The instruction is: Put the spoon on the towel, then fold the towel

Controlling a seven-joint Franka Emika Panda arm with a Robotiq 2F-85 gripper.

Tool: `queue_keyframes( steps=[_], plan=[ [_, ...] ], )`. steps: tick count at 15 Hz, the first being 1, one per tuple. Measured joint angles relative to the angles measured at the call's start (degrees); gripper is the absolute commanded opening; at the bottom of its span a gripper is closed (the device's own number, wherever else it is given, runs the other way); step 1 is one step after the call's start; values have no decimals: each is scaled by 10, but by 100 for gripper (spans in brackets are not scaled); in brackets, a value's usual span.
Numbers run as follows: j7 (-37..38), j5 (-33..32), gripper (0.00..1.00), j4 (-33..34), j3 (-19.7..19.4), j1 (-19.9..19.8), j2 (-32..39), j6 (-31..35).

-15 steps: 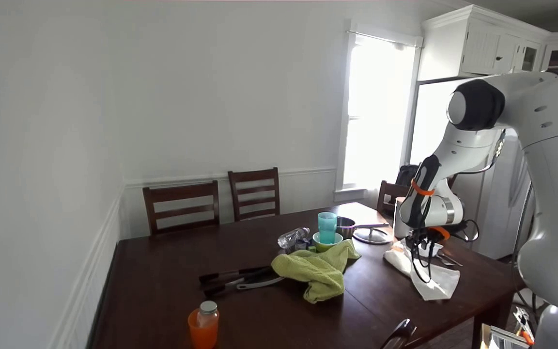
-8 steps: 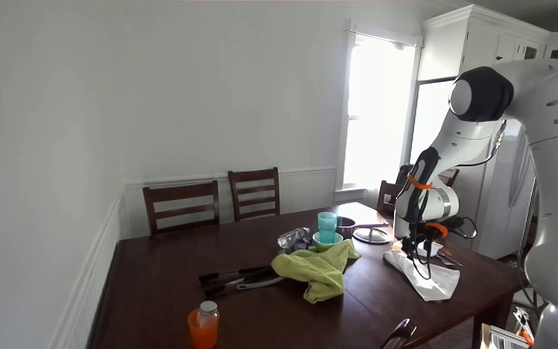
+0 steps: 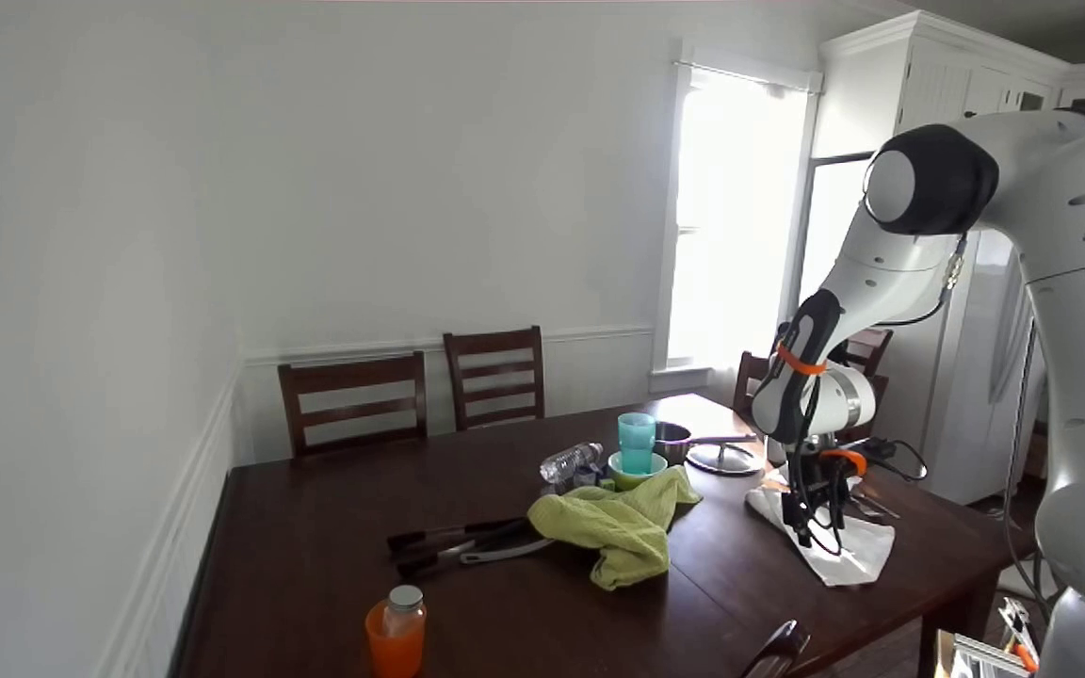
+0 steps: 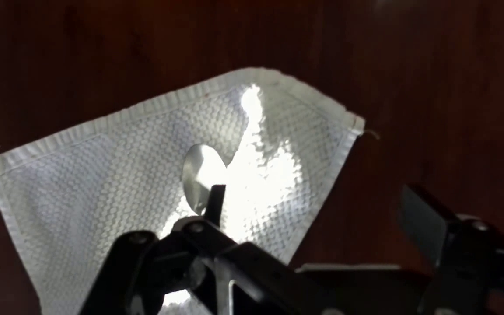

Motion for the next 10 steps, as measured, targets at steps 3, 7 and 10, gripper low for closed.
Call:
queue_keyframes(
  steps=[3,7,10],
  plan=[
    [1,2,98,-12,1,5,2,-28],
    [-2,28,74,-22,3,-1,12,-30],
    [-3,52,51,-24,9,-7,22,-26]
  ],
)
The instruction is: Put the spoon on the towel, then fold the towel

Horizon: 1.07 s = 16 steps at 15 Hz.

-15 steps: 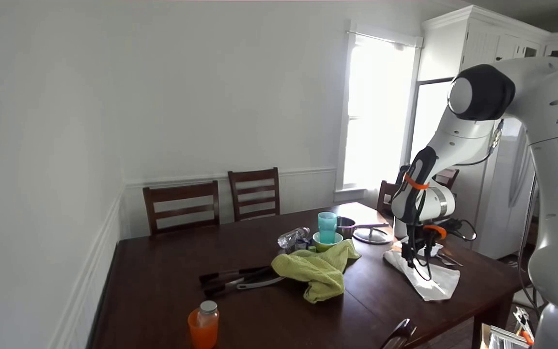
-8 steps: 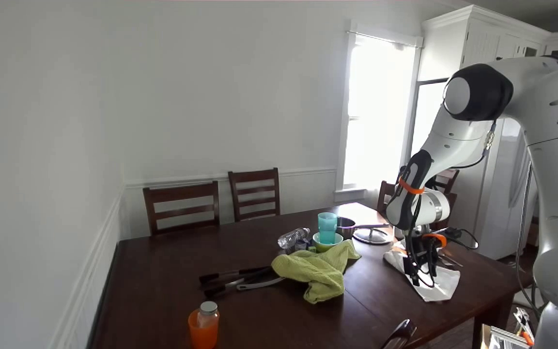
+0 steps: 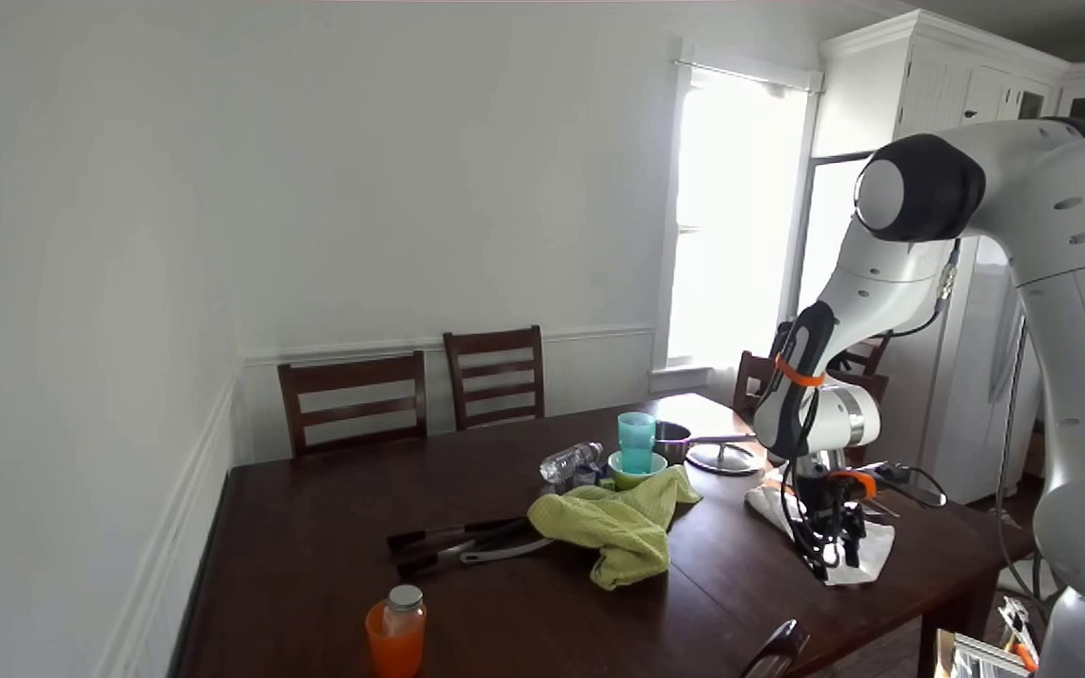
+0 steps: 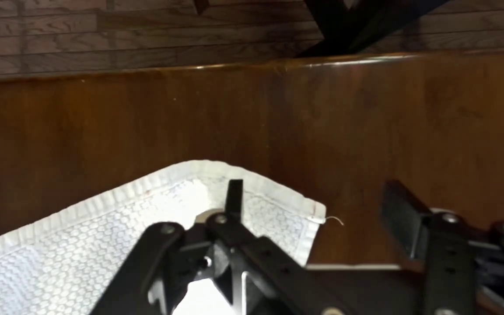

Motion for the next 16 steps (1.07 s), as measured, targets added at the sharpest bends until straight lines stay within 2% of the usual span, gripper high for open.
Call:
queue_keyframes(
  steps=[1,5,7,9,10,12,13,16],
  plan=[
    [0,4,46,0,1,-1,4,5],
    [1,7,54,-1,3,-2,20,58],
    [1,7,40,-1,4,-2,27,83],
    [1,7,16,-3,9,-2,28,92],
    [1,7,15,-5,11,-1,28,94],
    [1,7,3,-8,14,-1,26,96],
    [1,7,0,-10,16,-1,23,96],
    [0,6,2,-11,12,-2,21,112]
  ],
)
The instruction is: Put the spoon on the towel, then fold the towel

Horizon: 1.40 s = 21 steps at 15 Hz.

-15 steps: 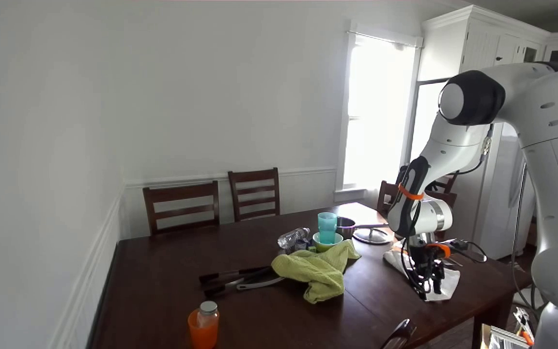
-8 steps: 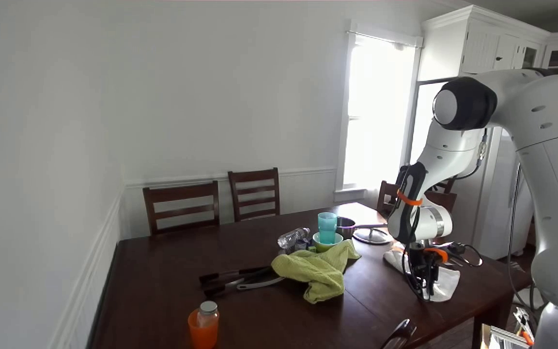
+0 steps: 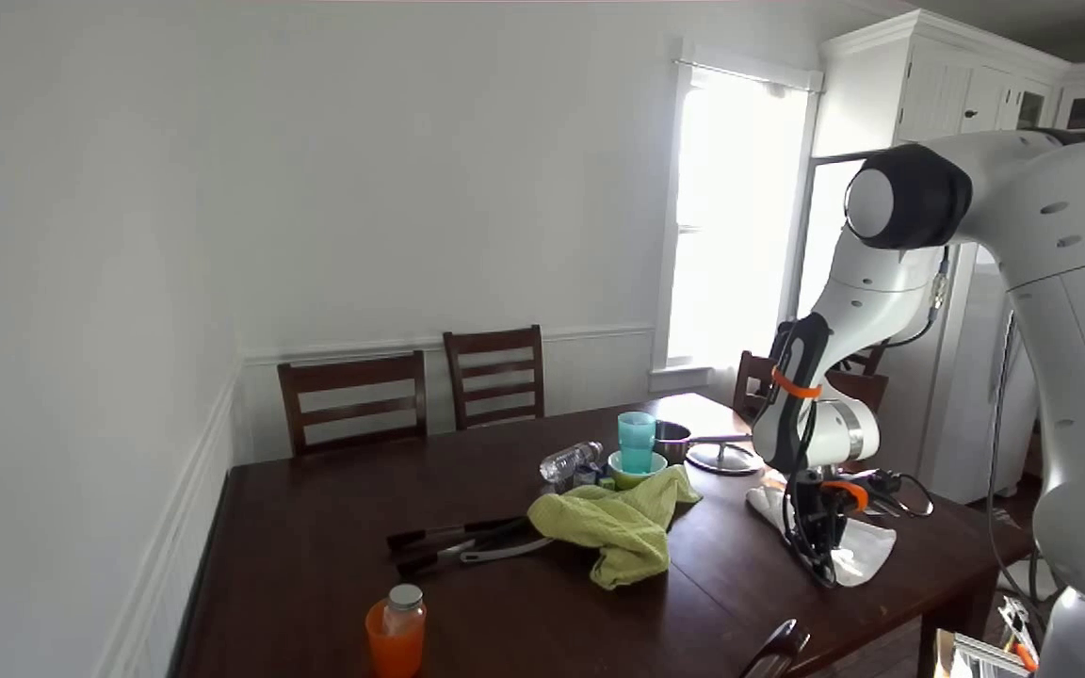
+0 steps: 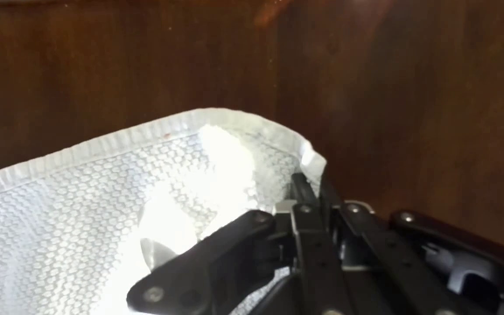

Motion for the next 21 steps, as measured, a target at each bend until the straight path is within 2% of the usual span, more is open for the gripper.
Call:
queue_keyframes(
  steps=[8,9,10,12,19,20,21],
  plan=[
    [-24,-29,2,1,-52,-8,-56,38],
    [-25,-44,32,1,-61,-8,-62,38],
    [-25,-60,34,1,-69,-7,-66,38],
    [-24,-89,45,2,-87,-6,-67,38],
    [-17,-156,94,20,-140,-6,-53,67],
    [-18,-156,99,24,-143,-10,-47,76],
    [-18,-156,100,27,-143,-16,-40,86]
  ],
)
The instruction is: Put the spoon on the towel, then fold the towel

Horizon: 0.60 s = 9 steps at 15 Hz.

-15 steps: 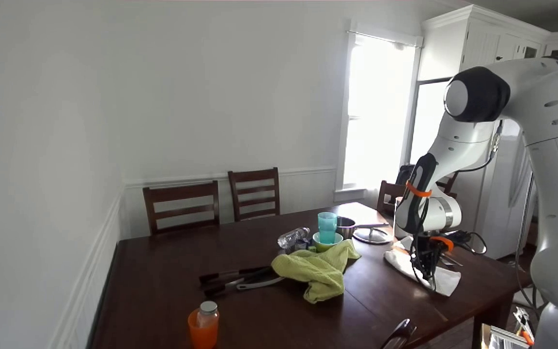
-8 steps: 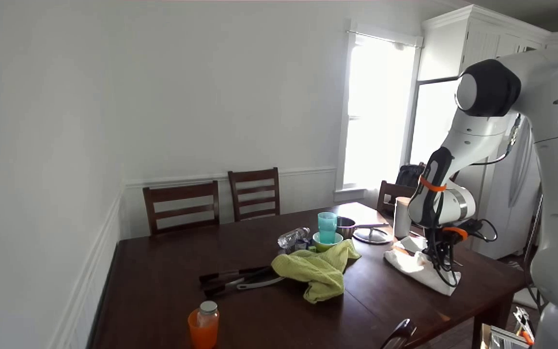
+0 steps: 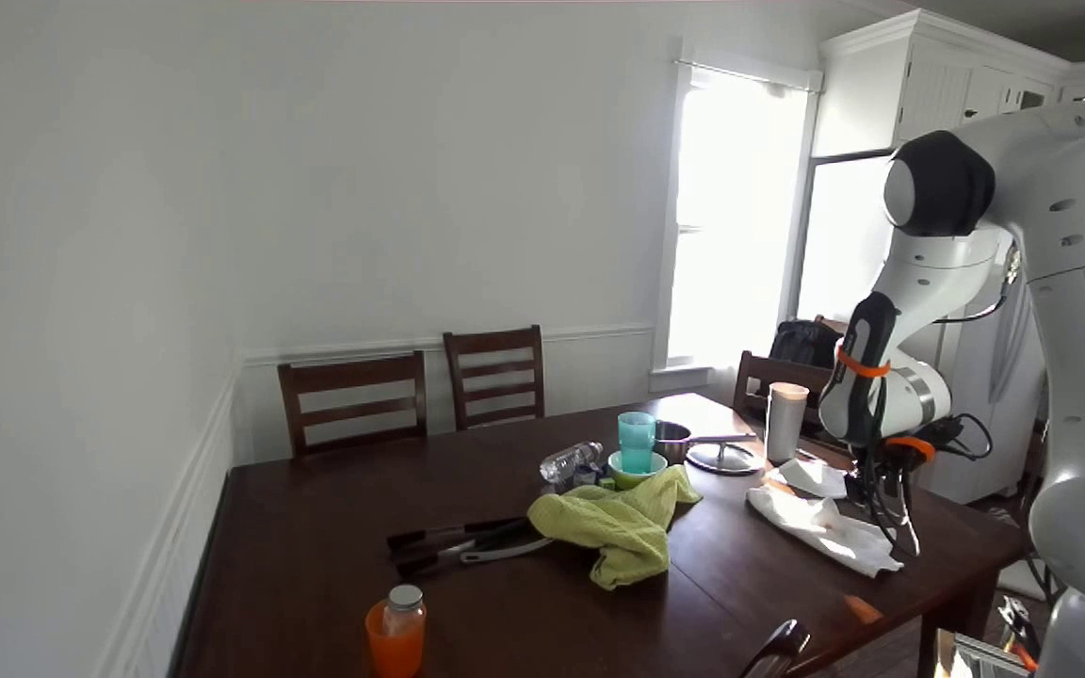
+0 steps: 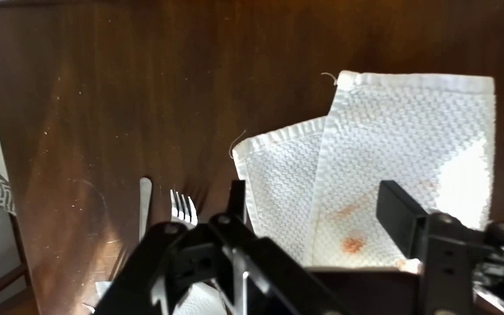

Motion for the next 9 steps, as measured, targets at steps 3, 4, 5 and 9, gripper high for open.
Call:
queue_keyframes(
  steps=[3,4,5,9],
  plan=[
    [-5,6,100,9,15,-35,26,34],
    [-6,6,100,11,18,-42,31,36],
    [-6,6,100,11,18,-42,32,36],
    [-5,6,100,11,18,-36,31,36]
  ],
)
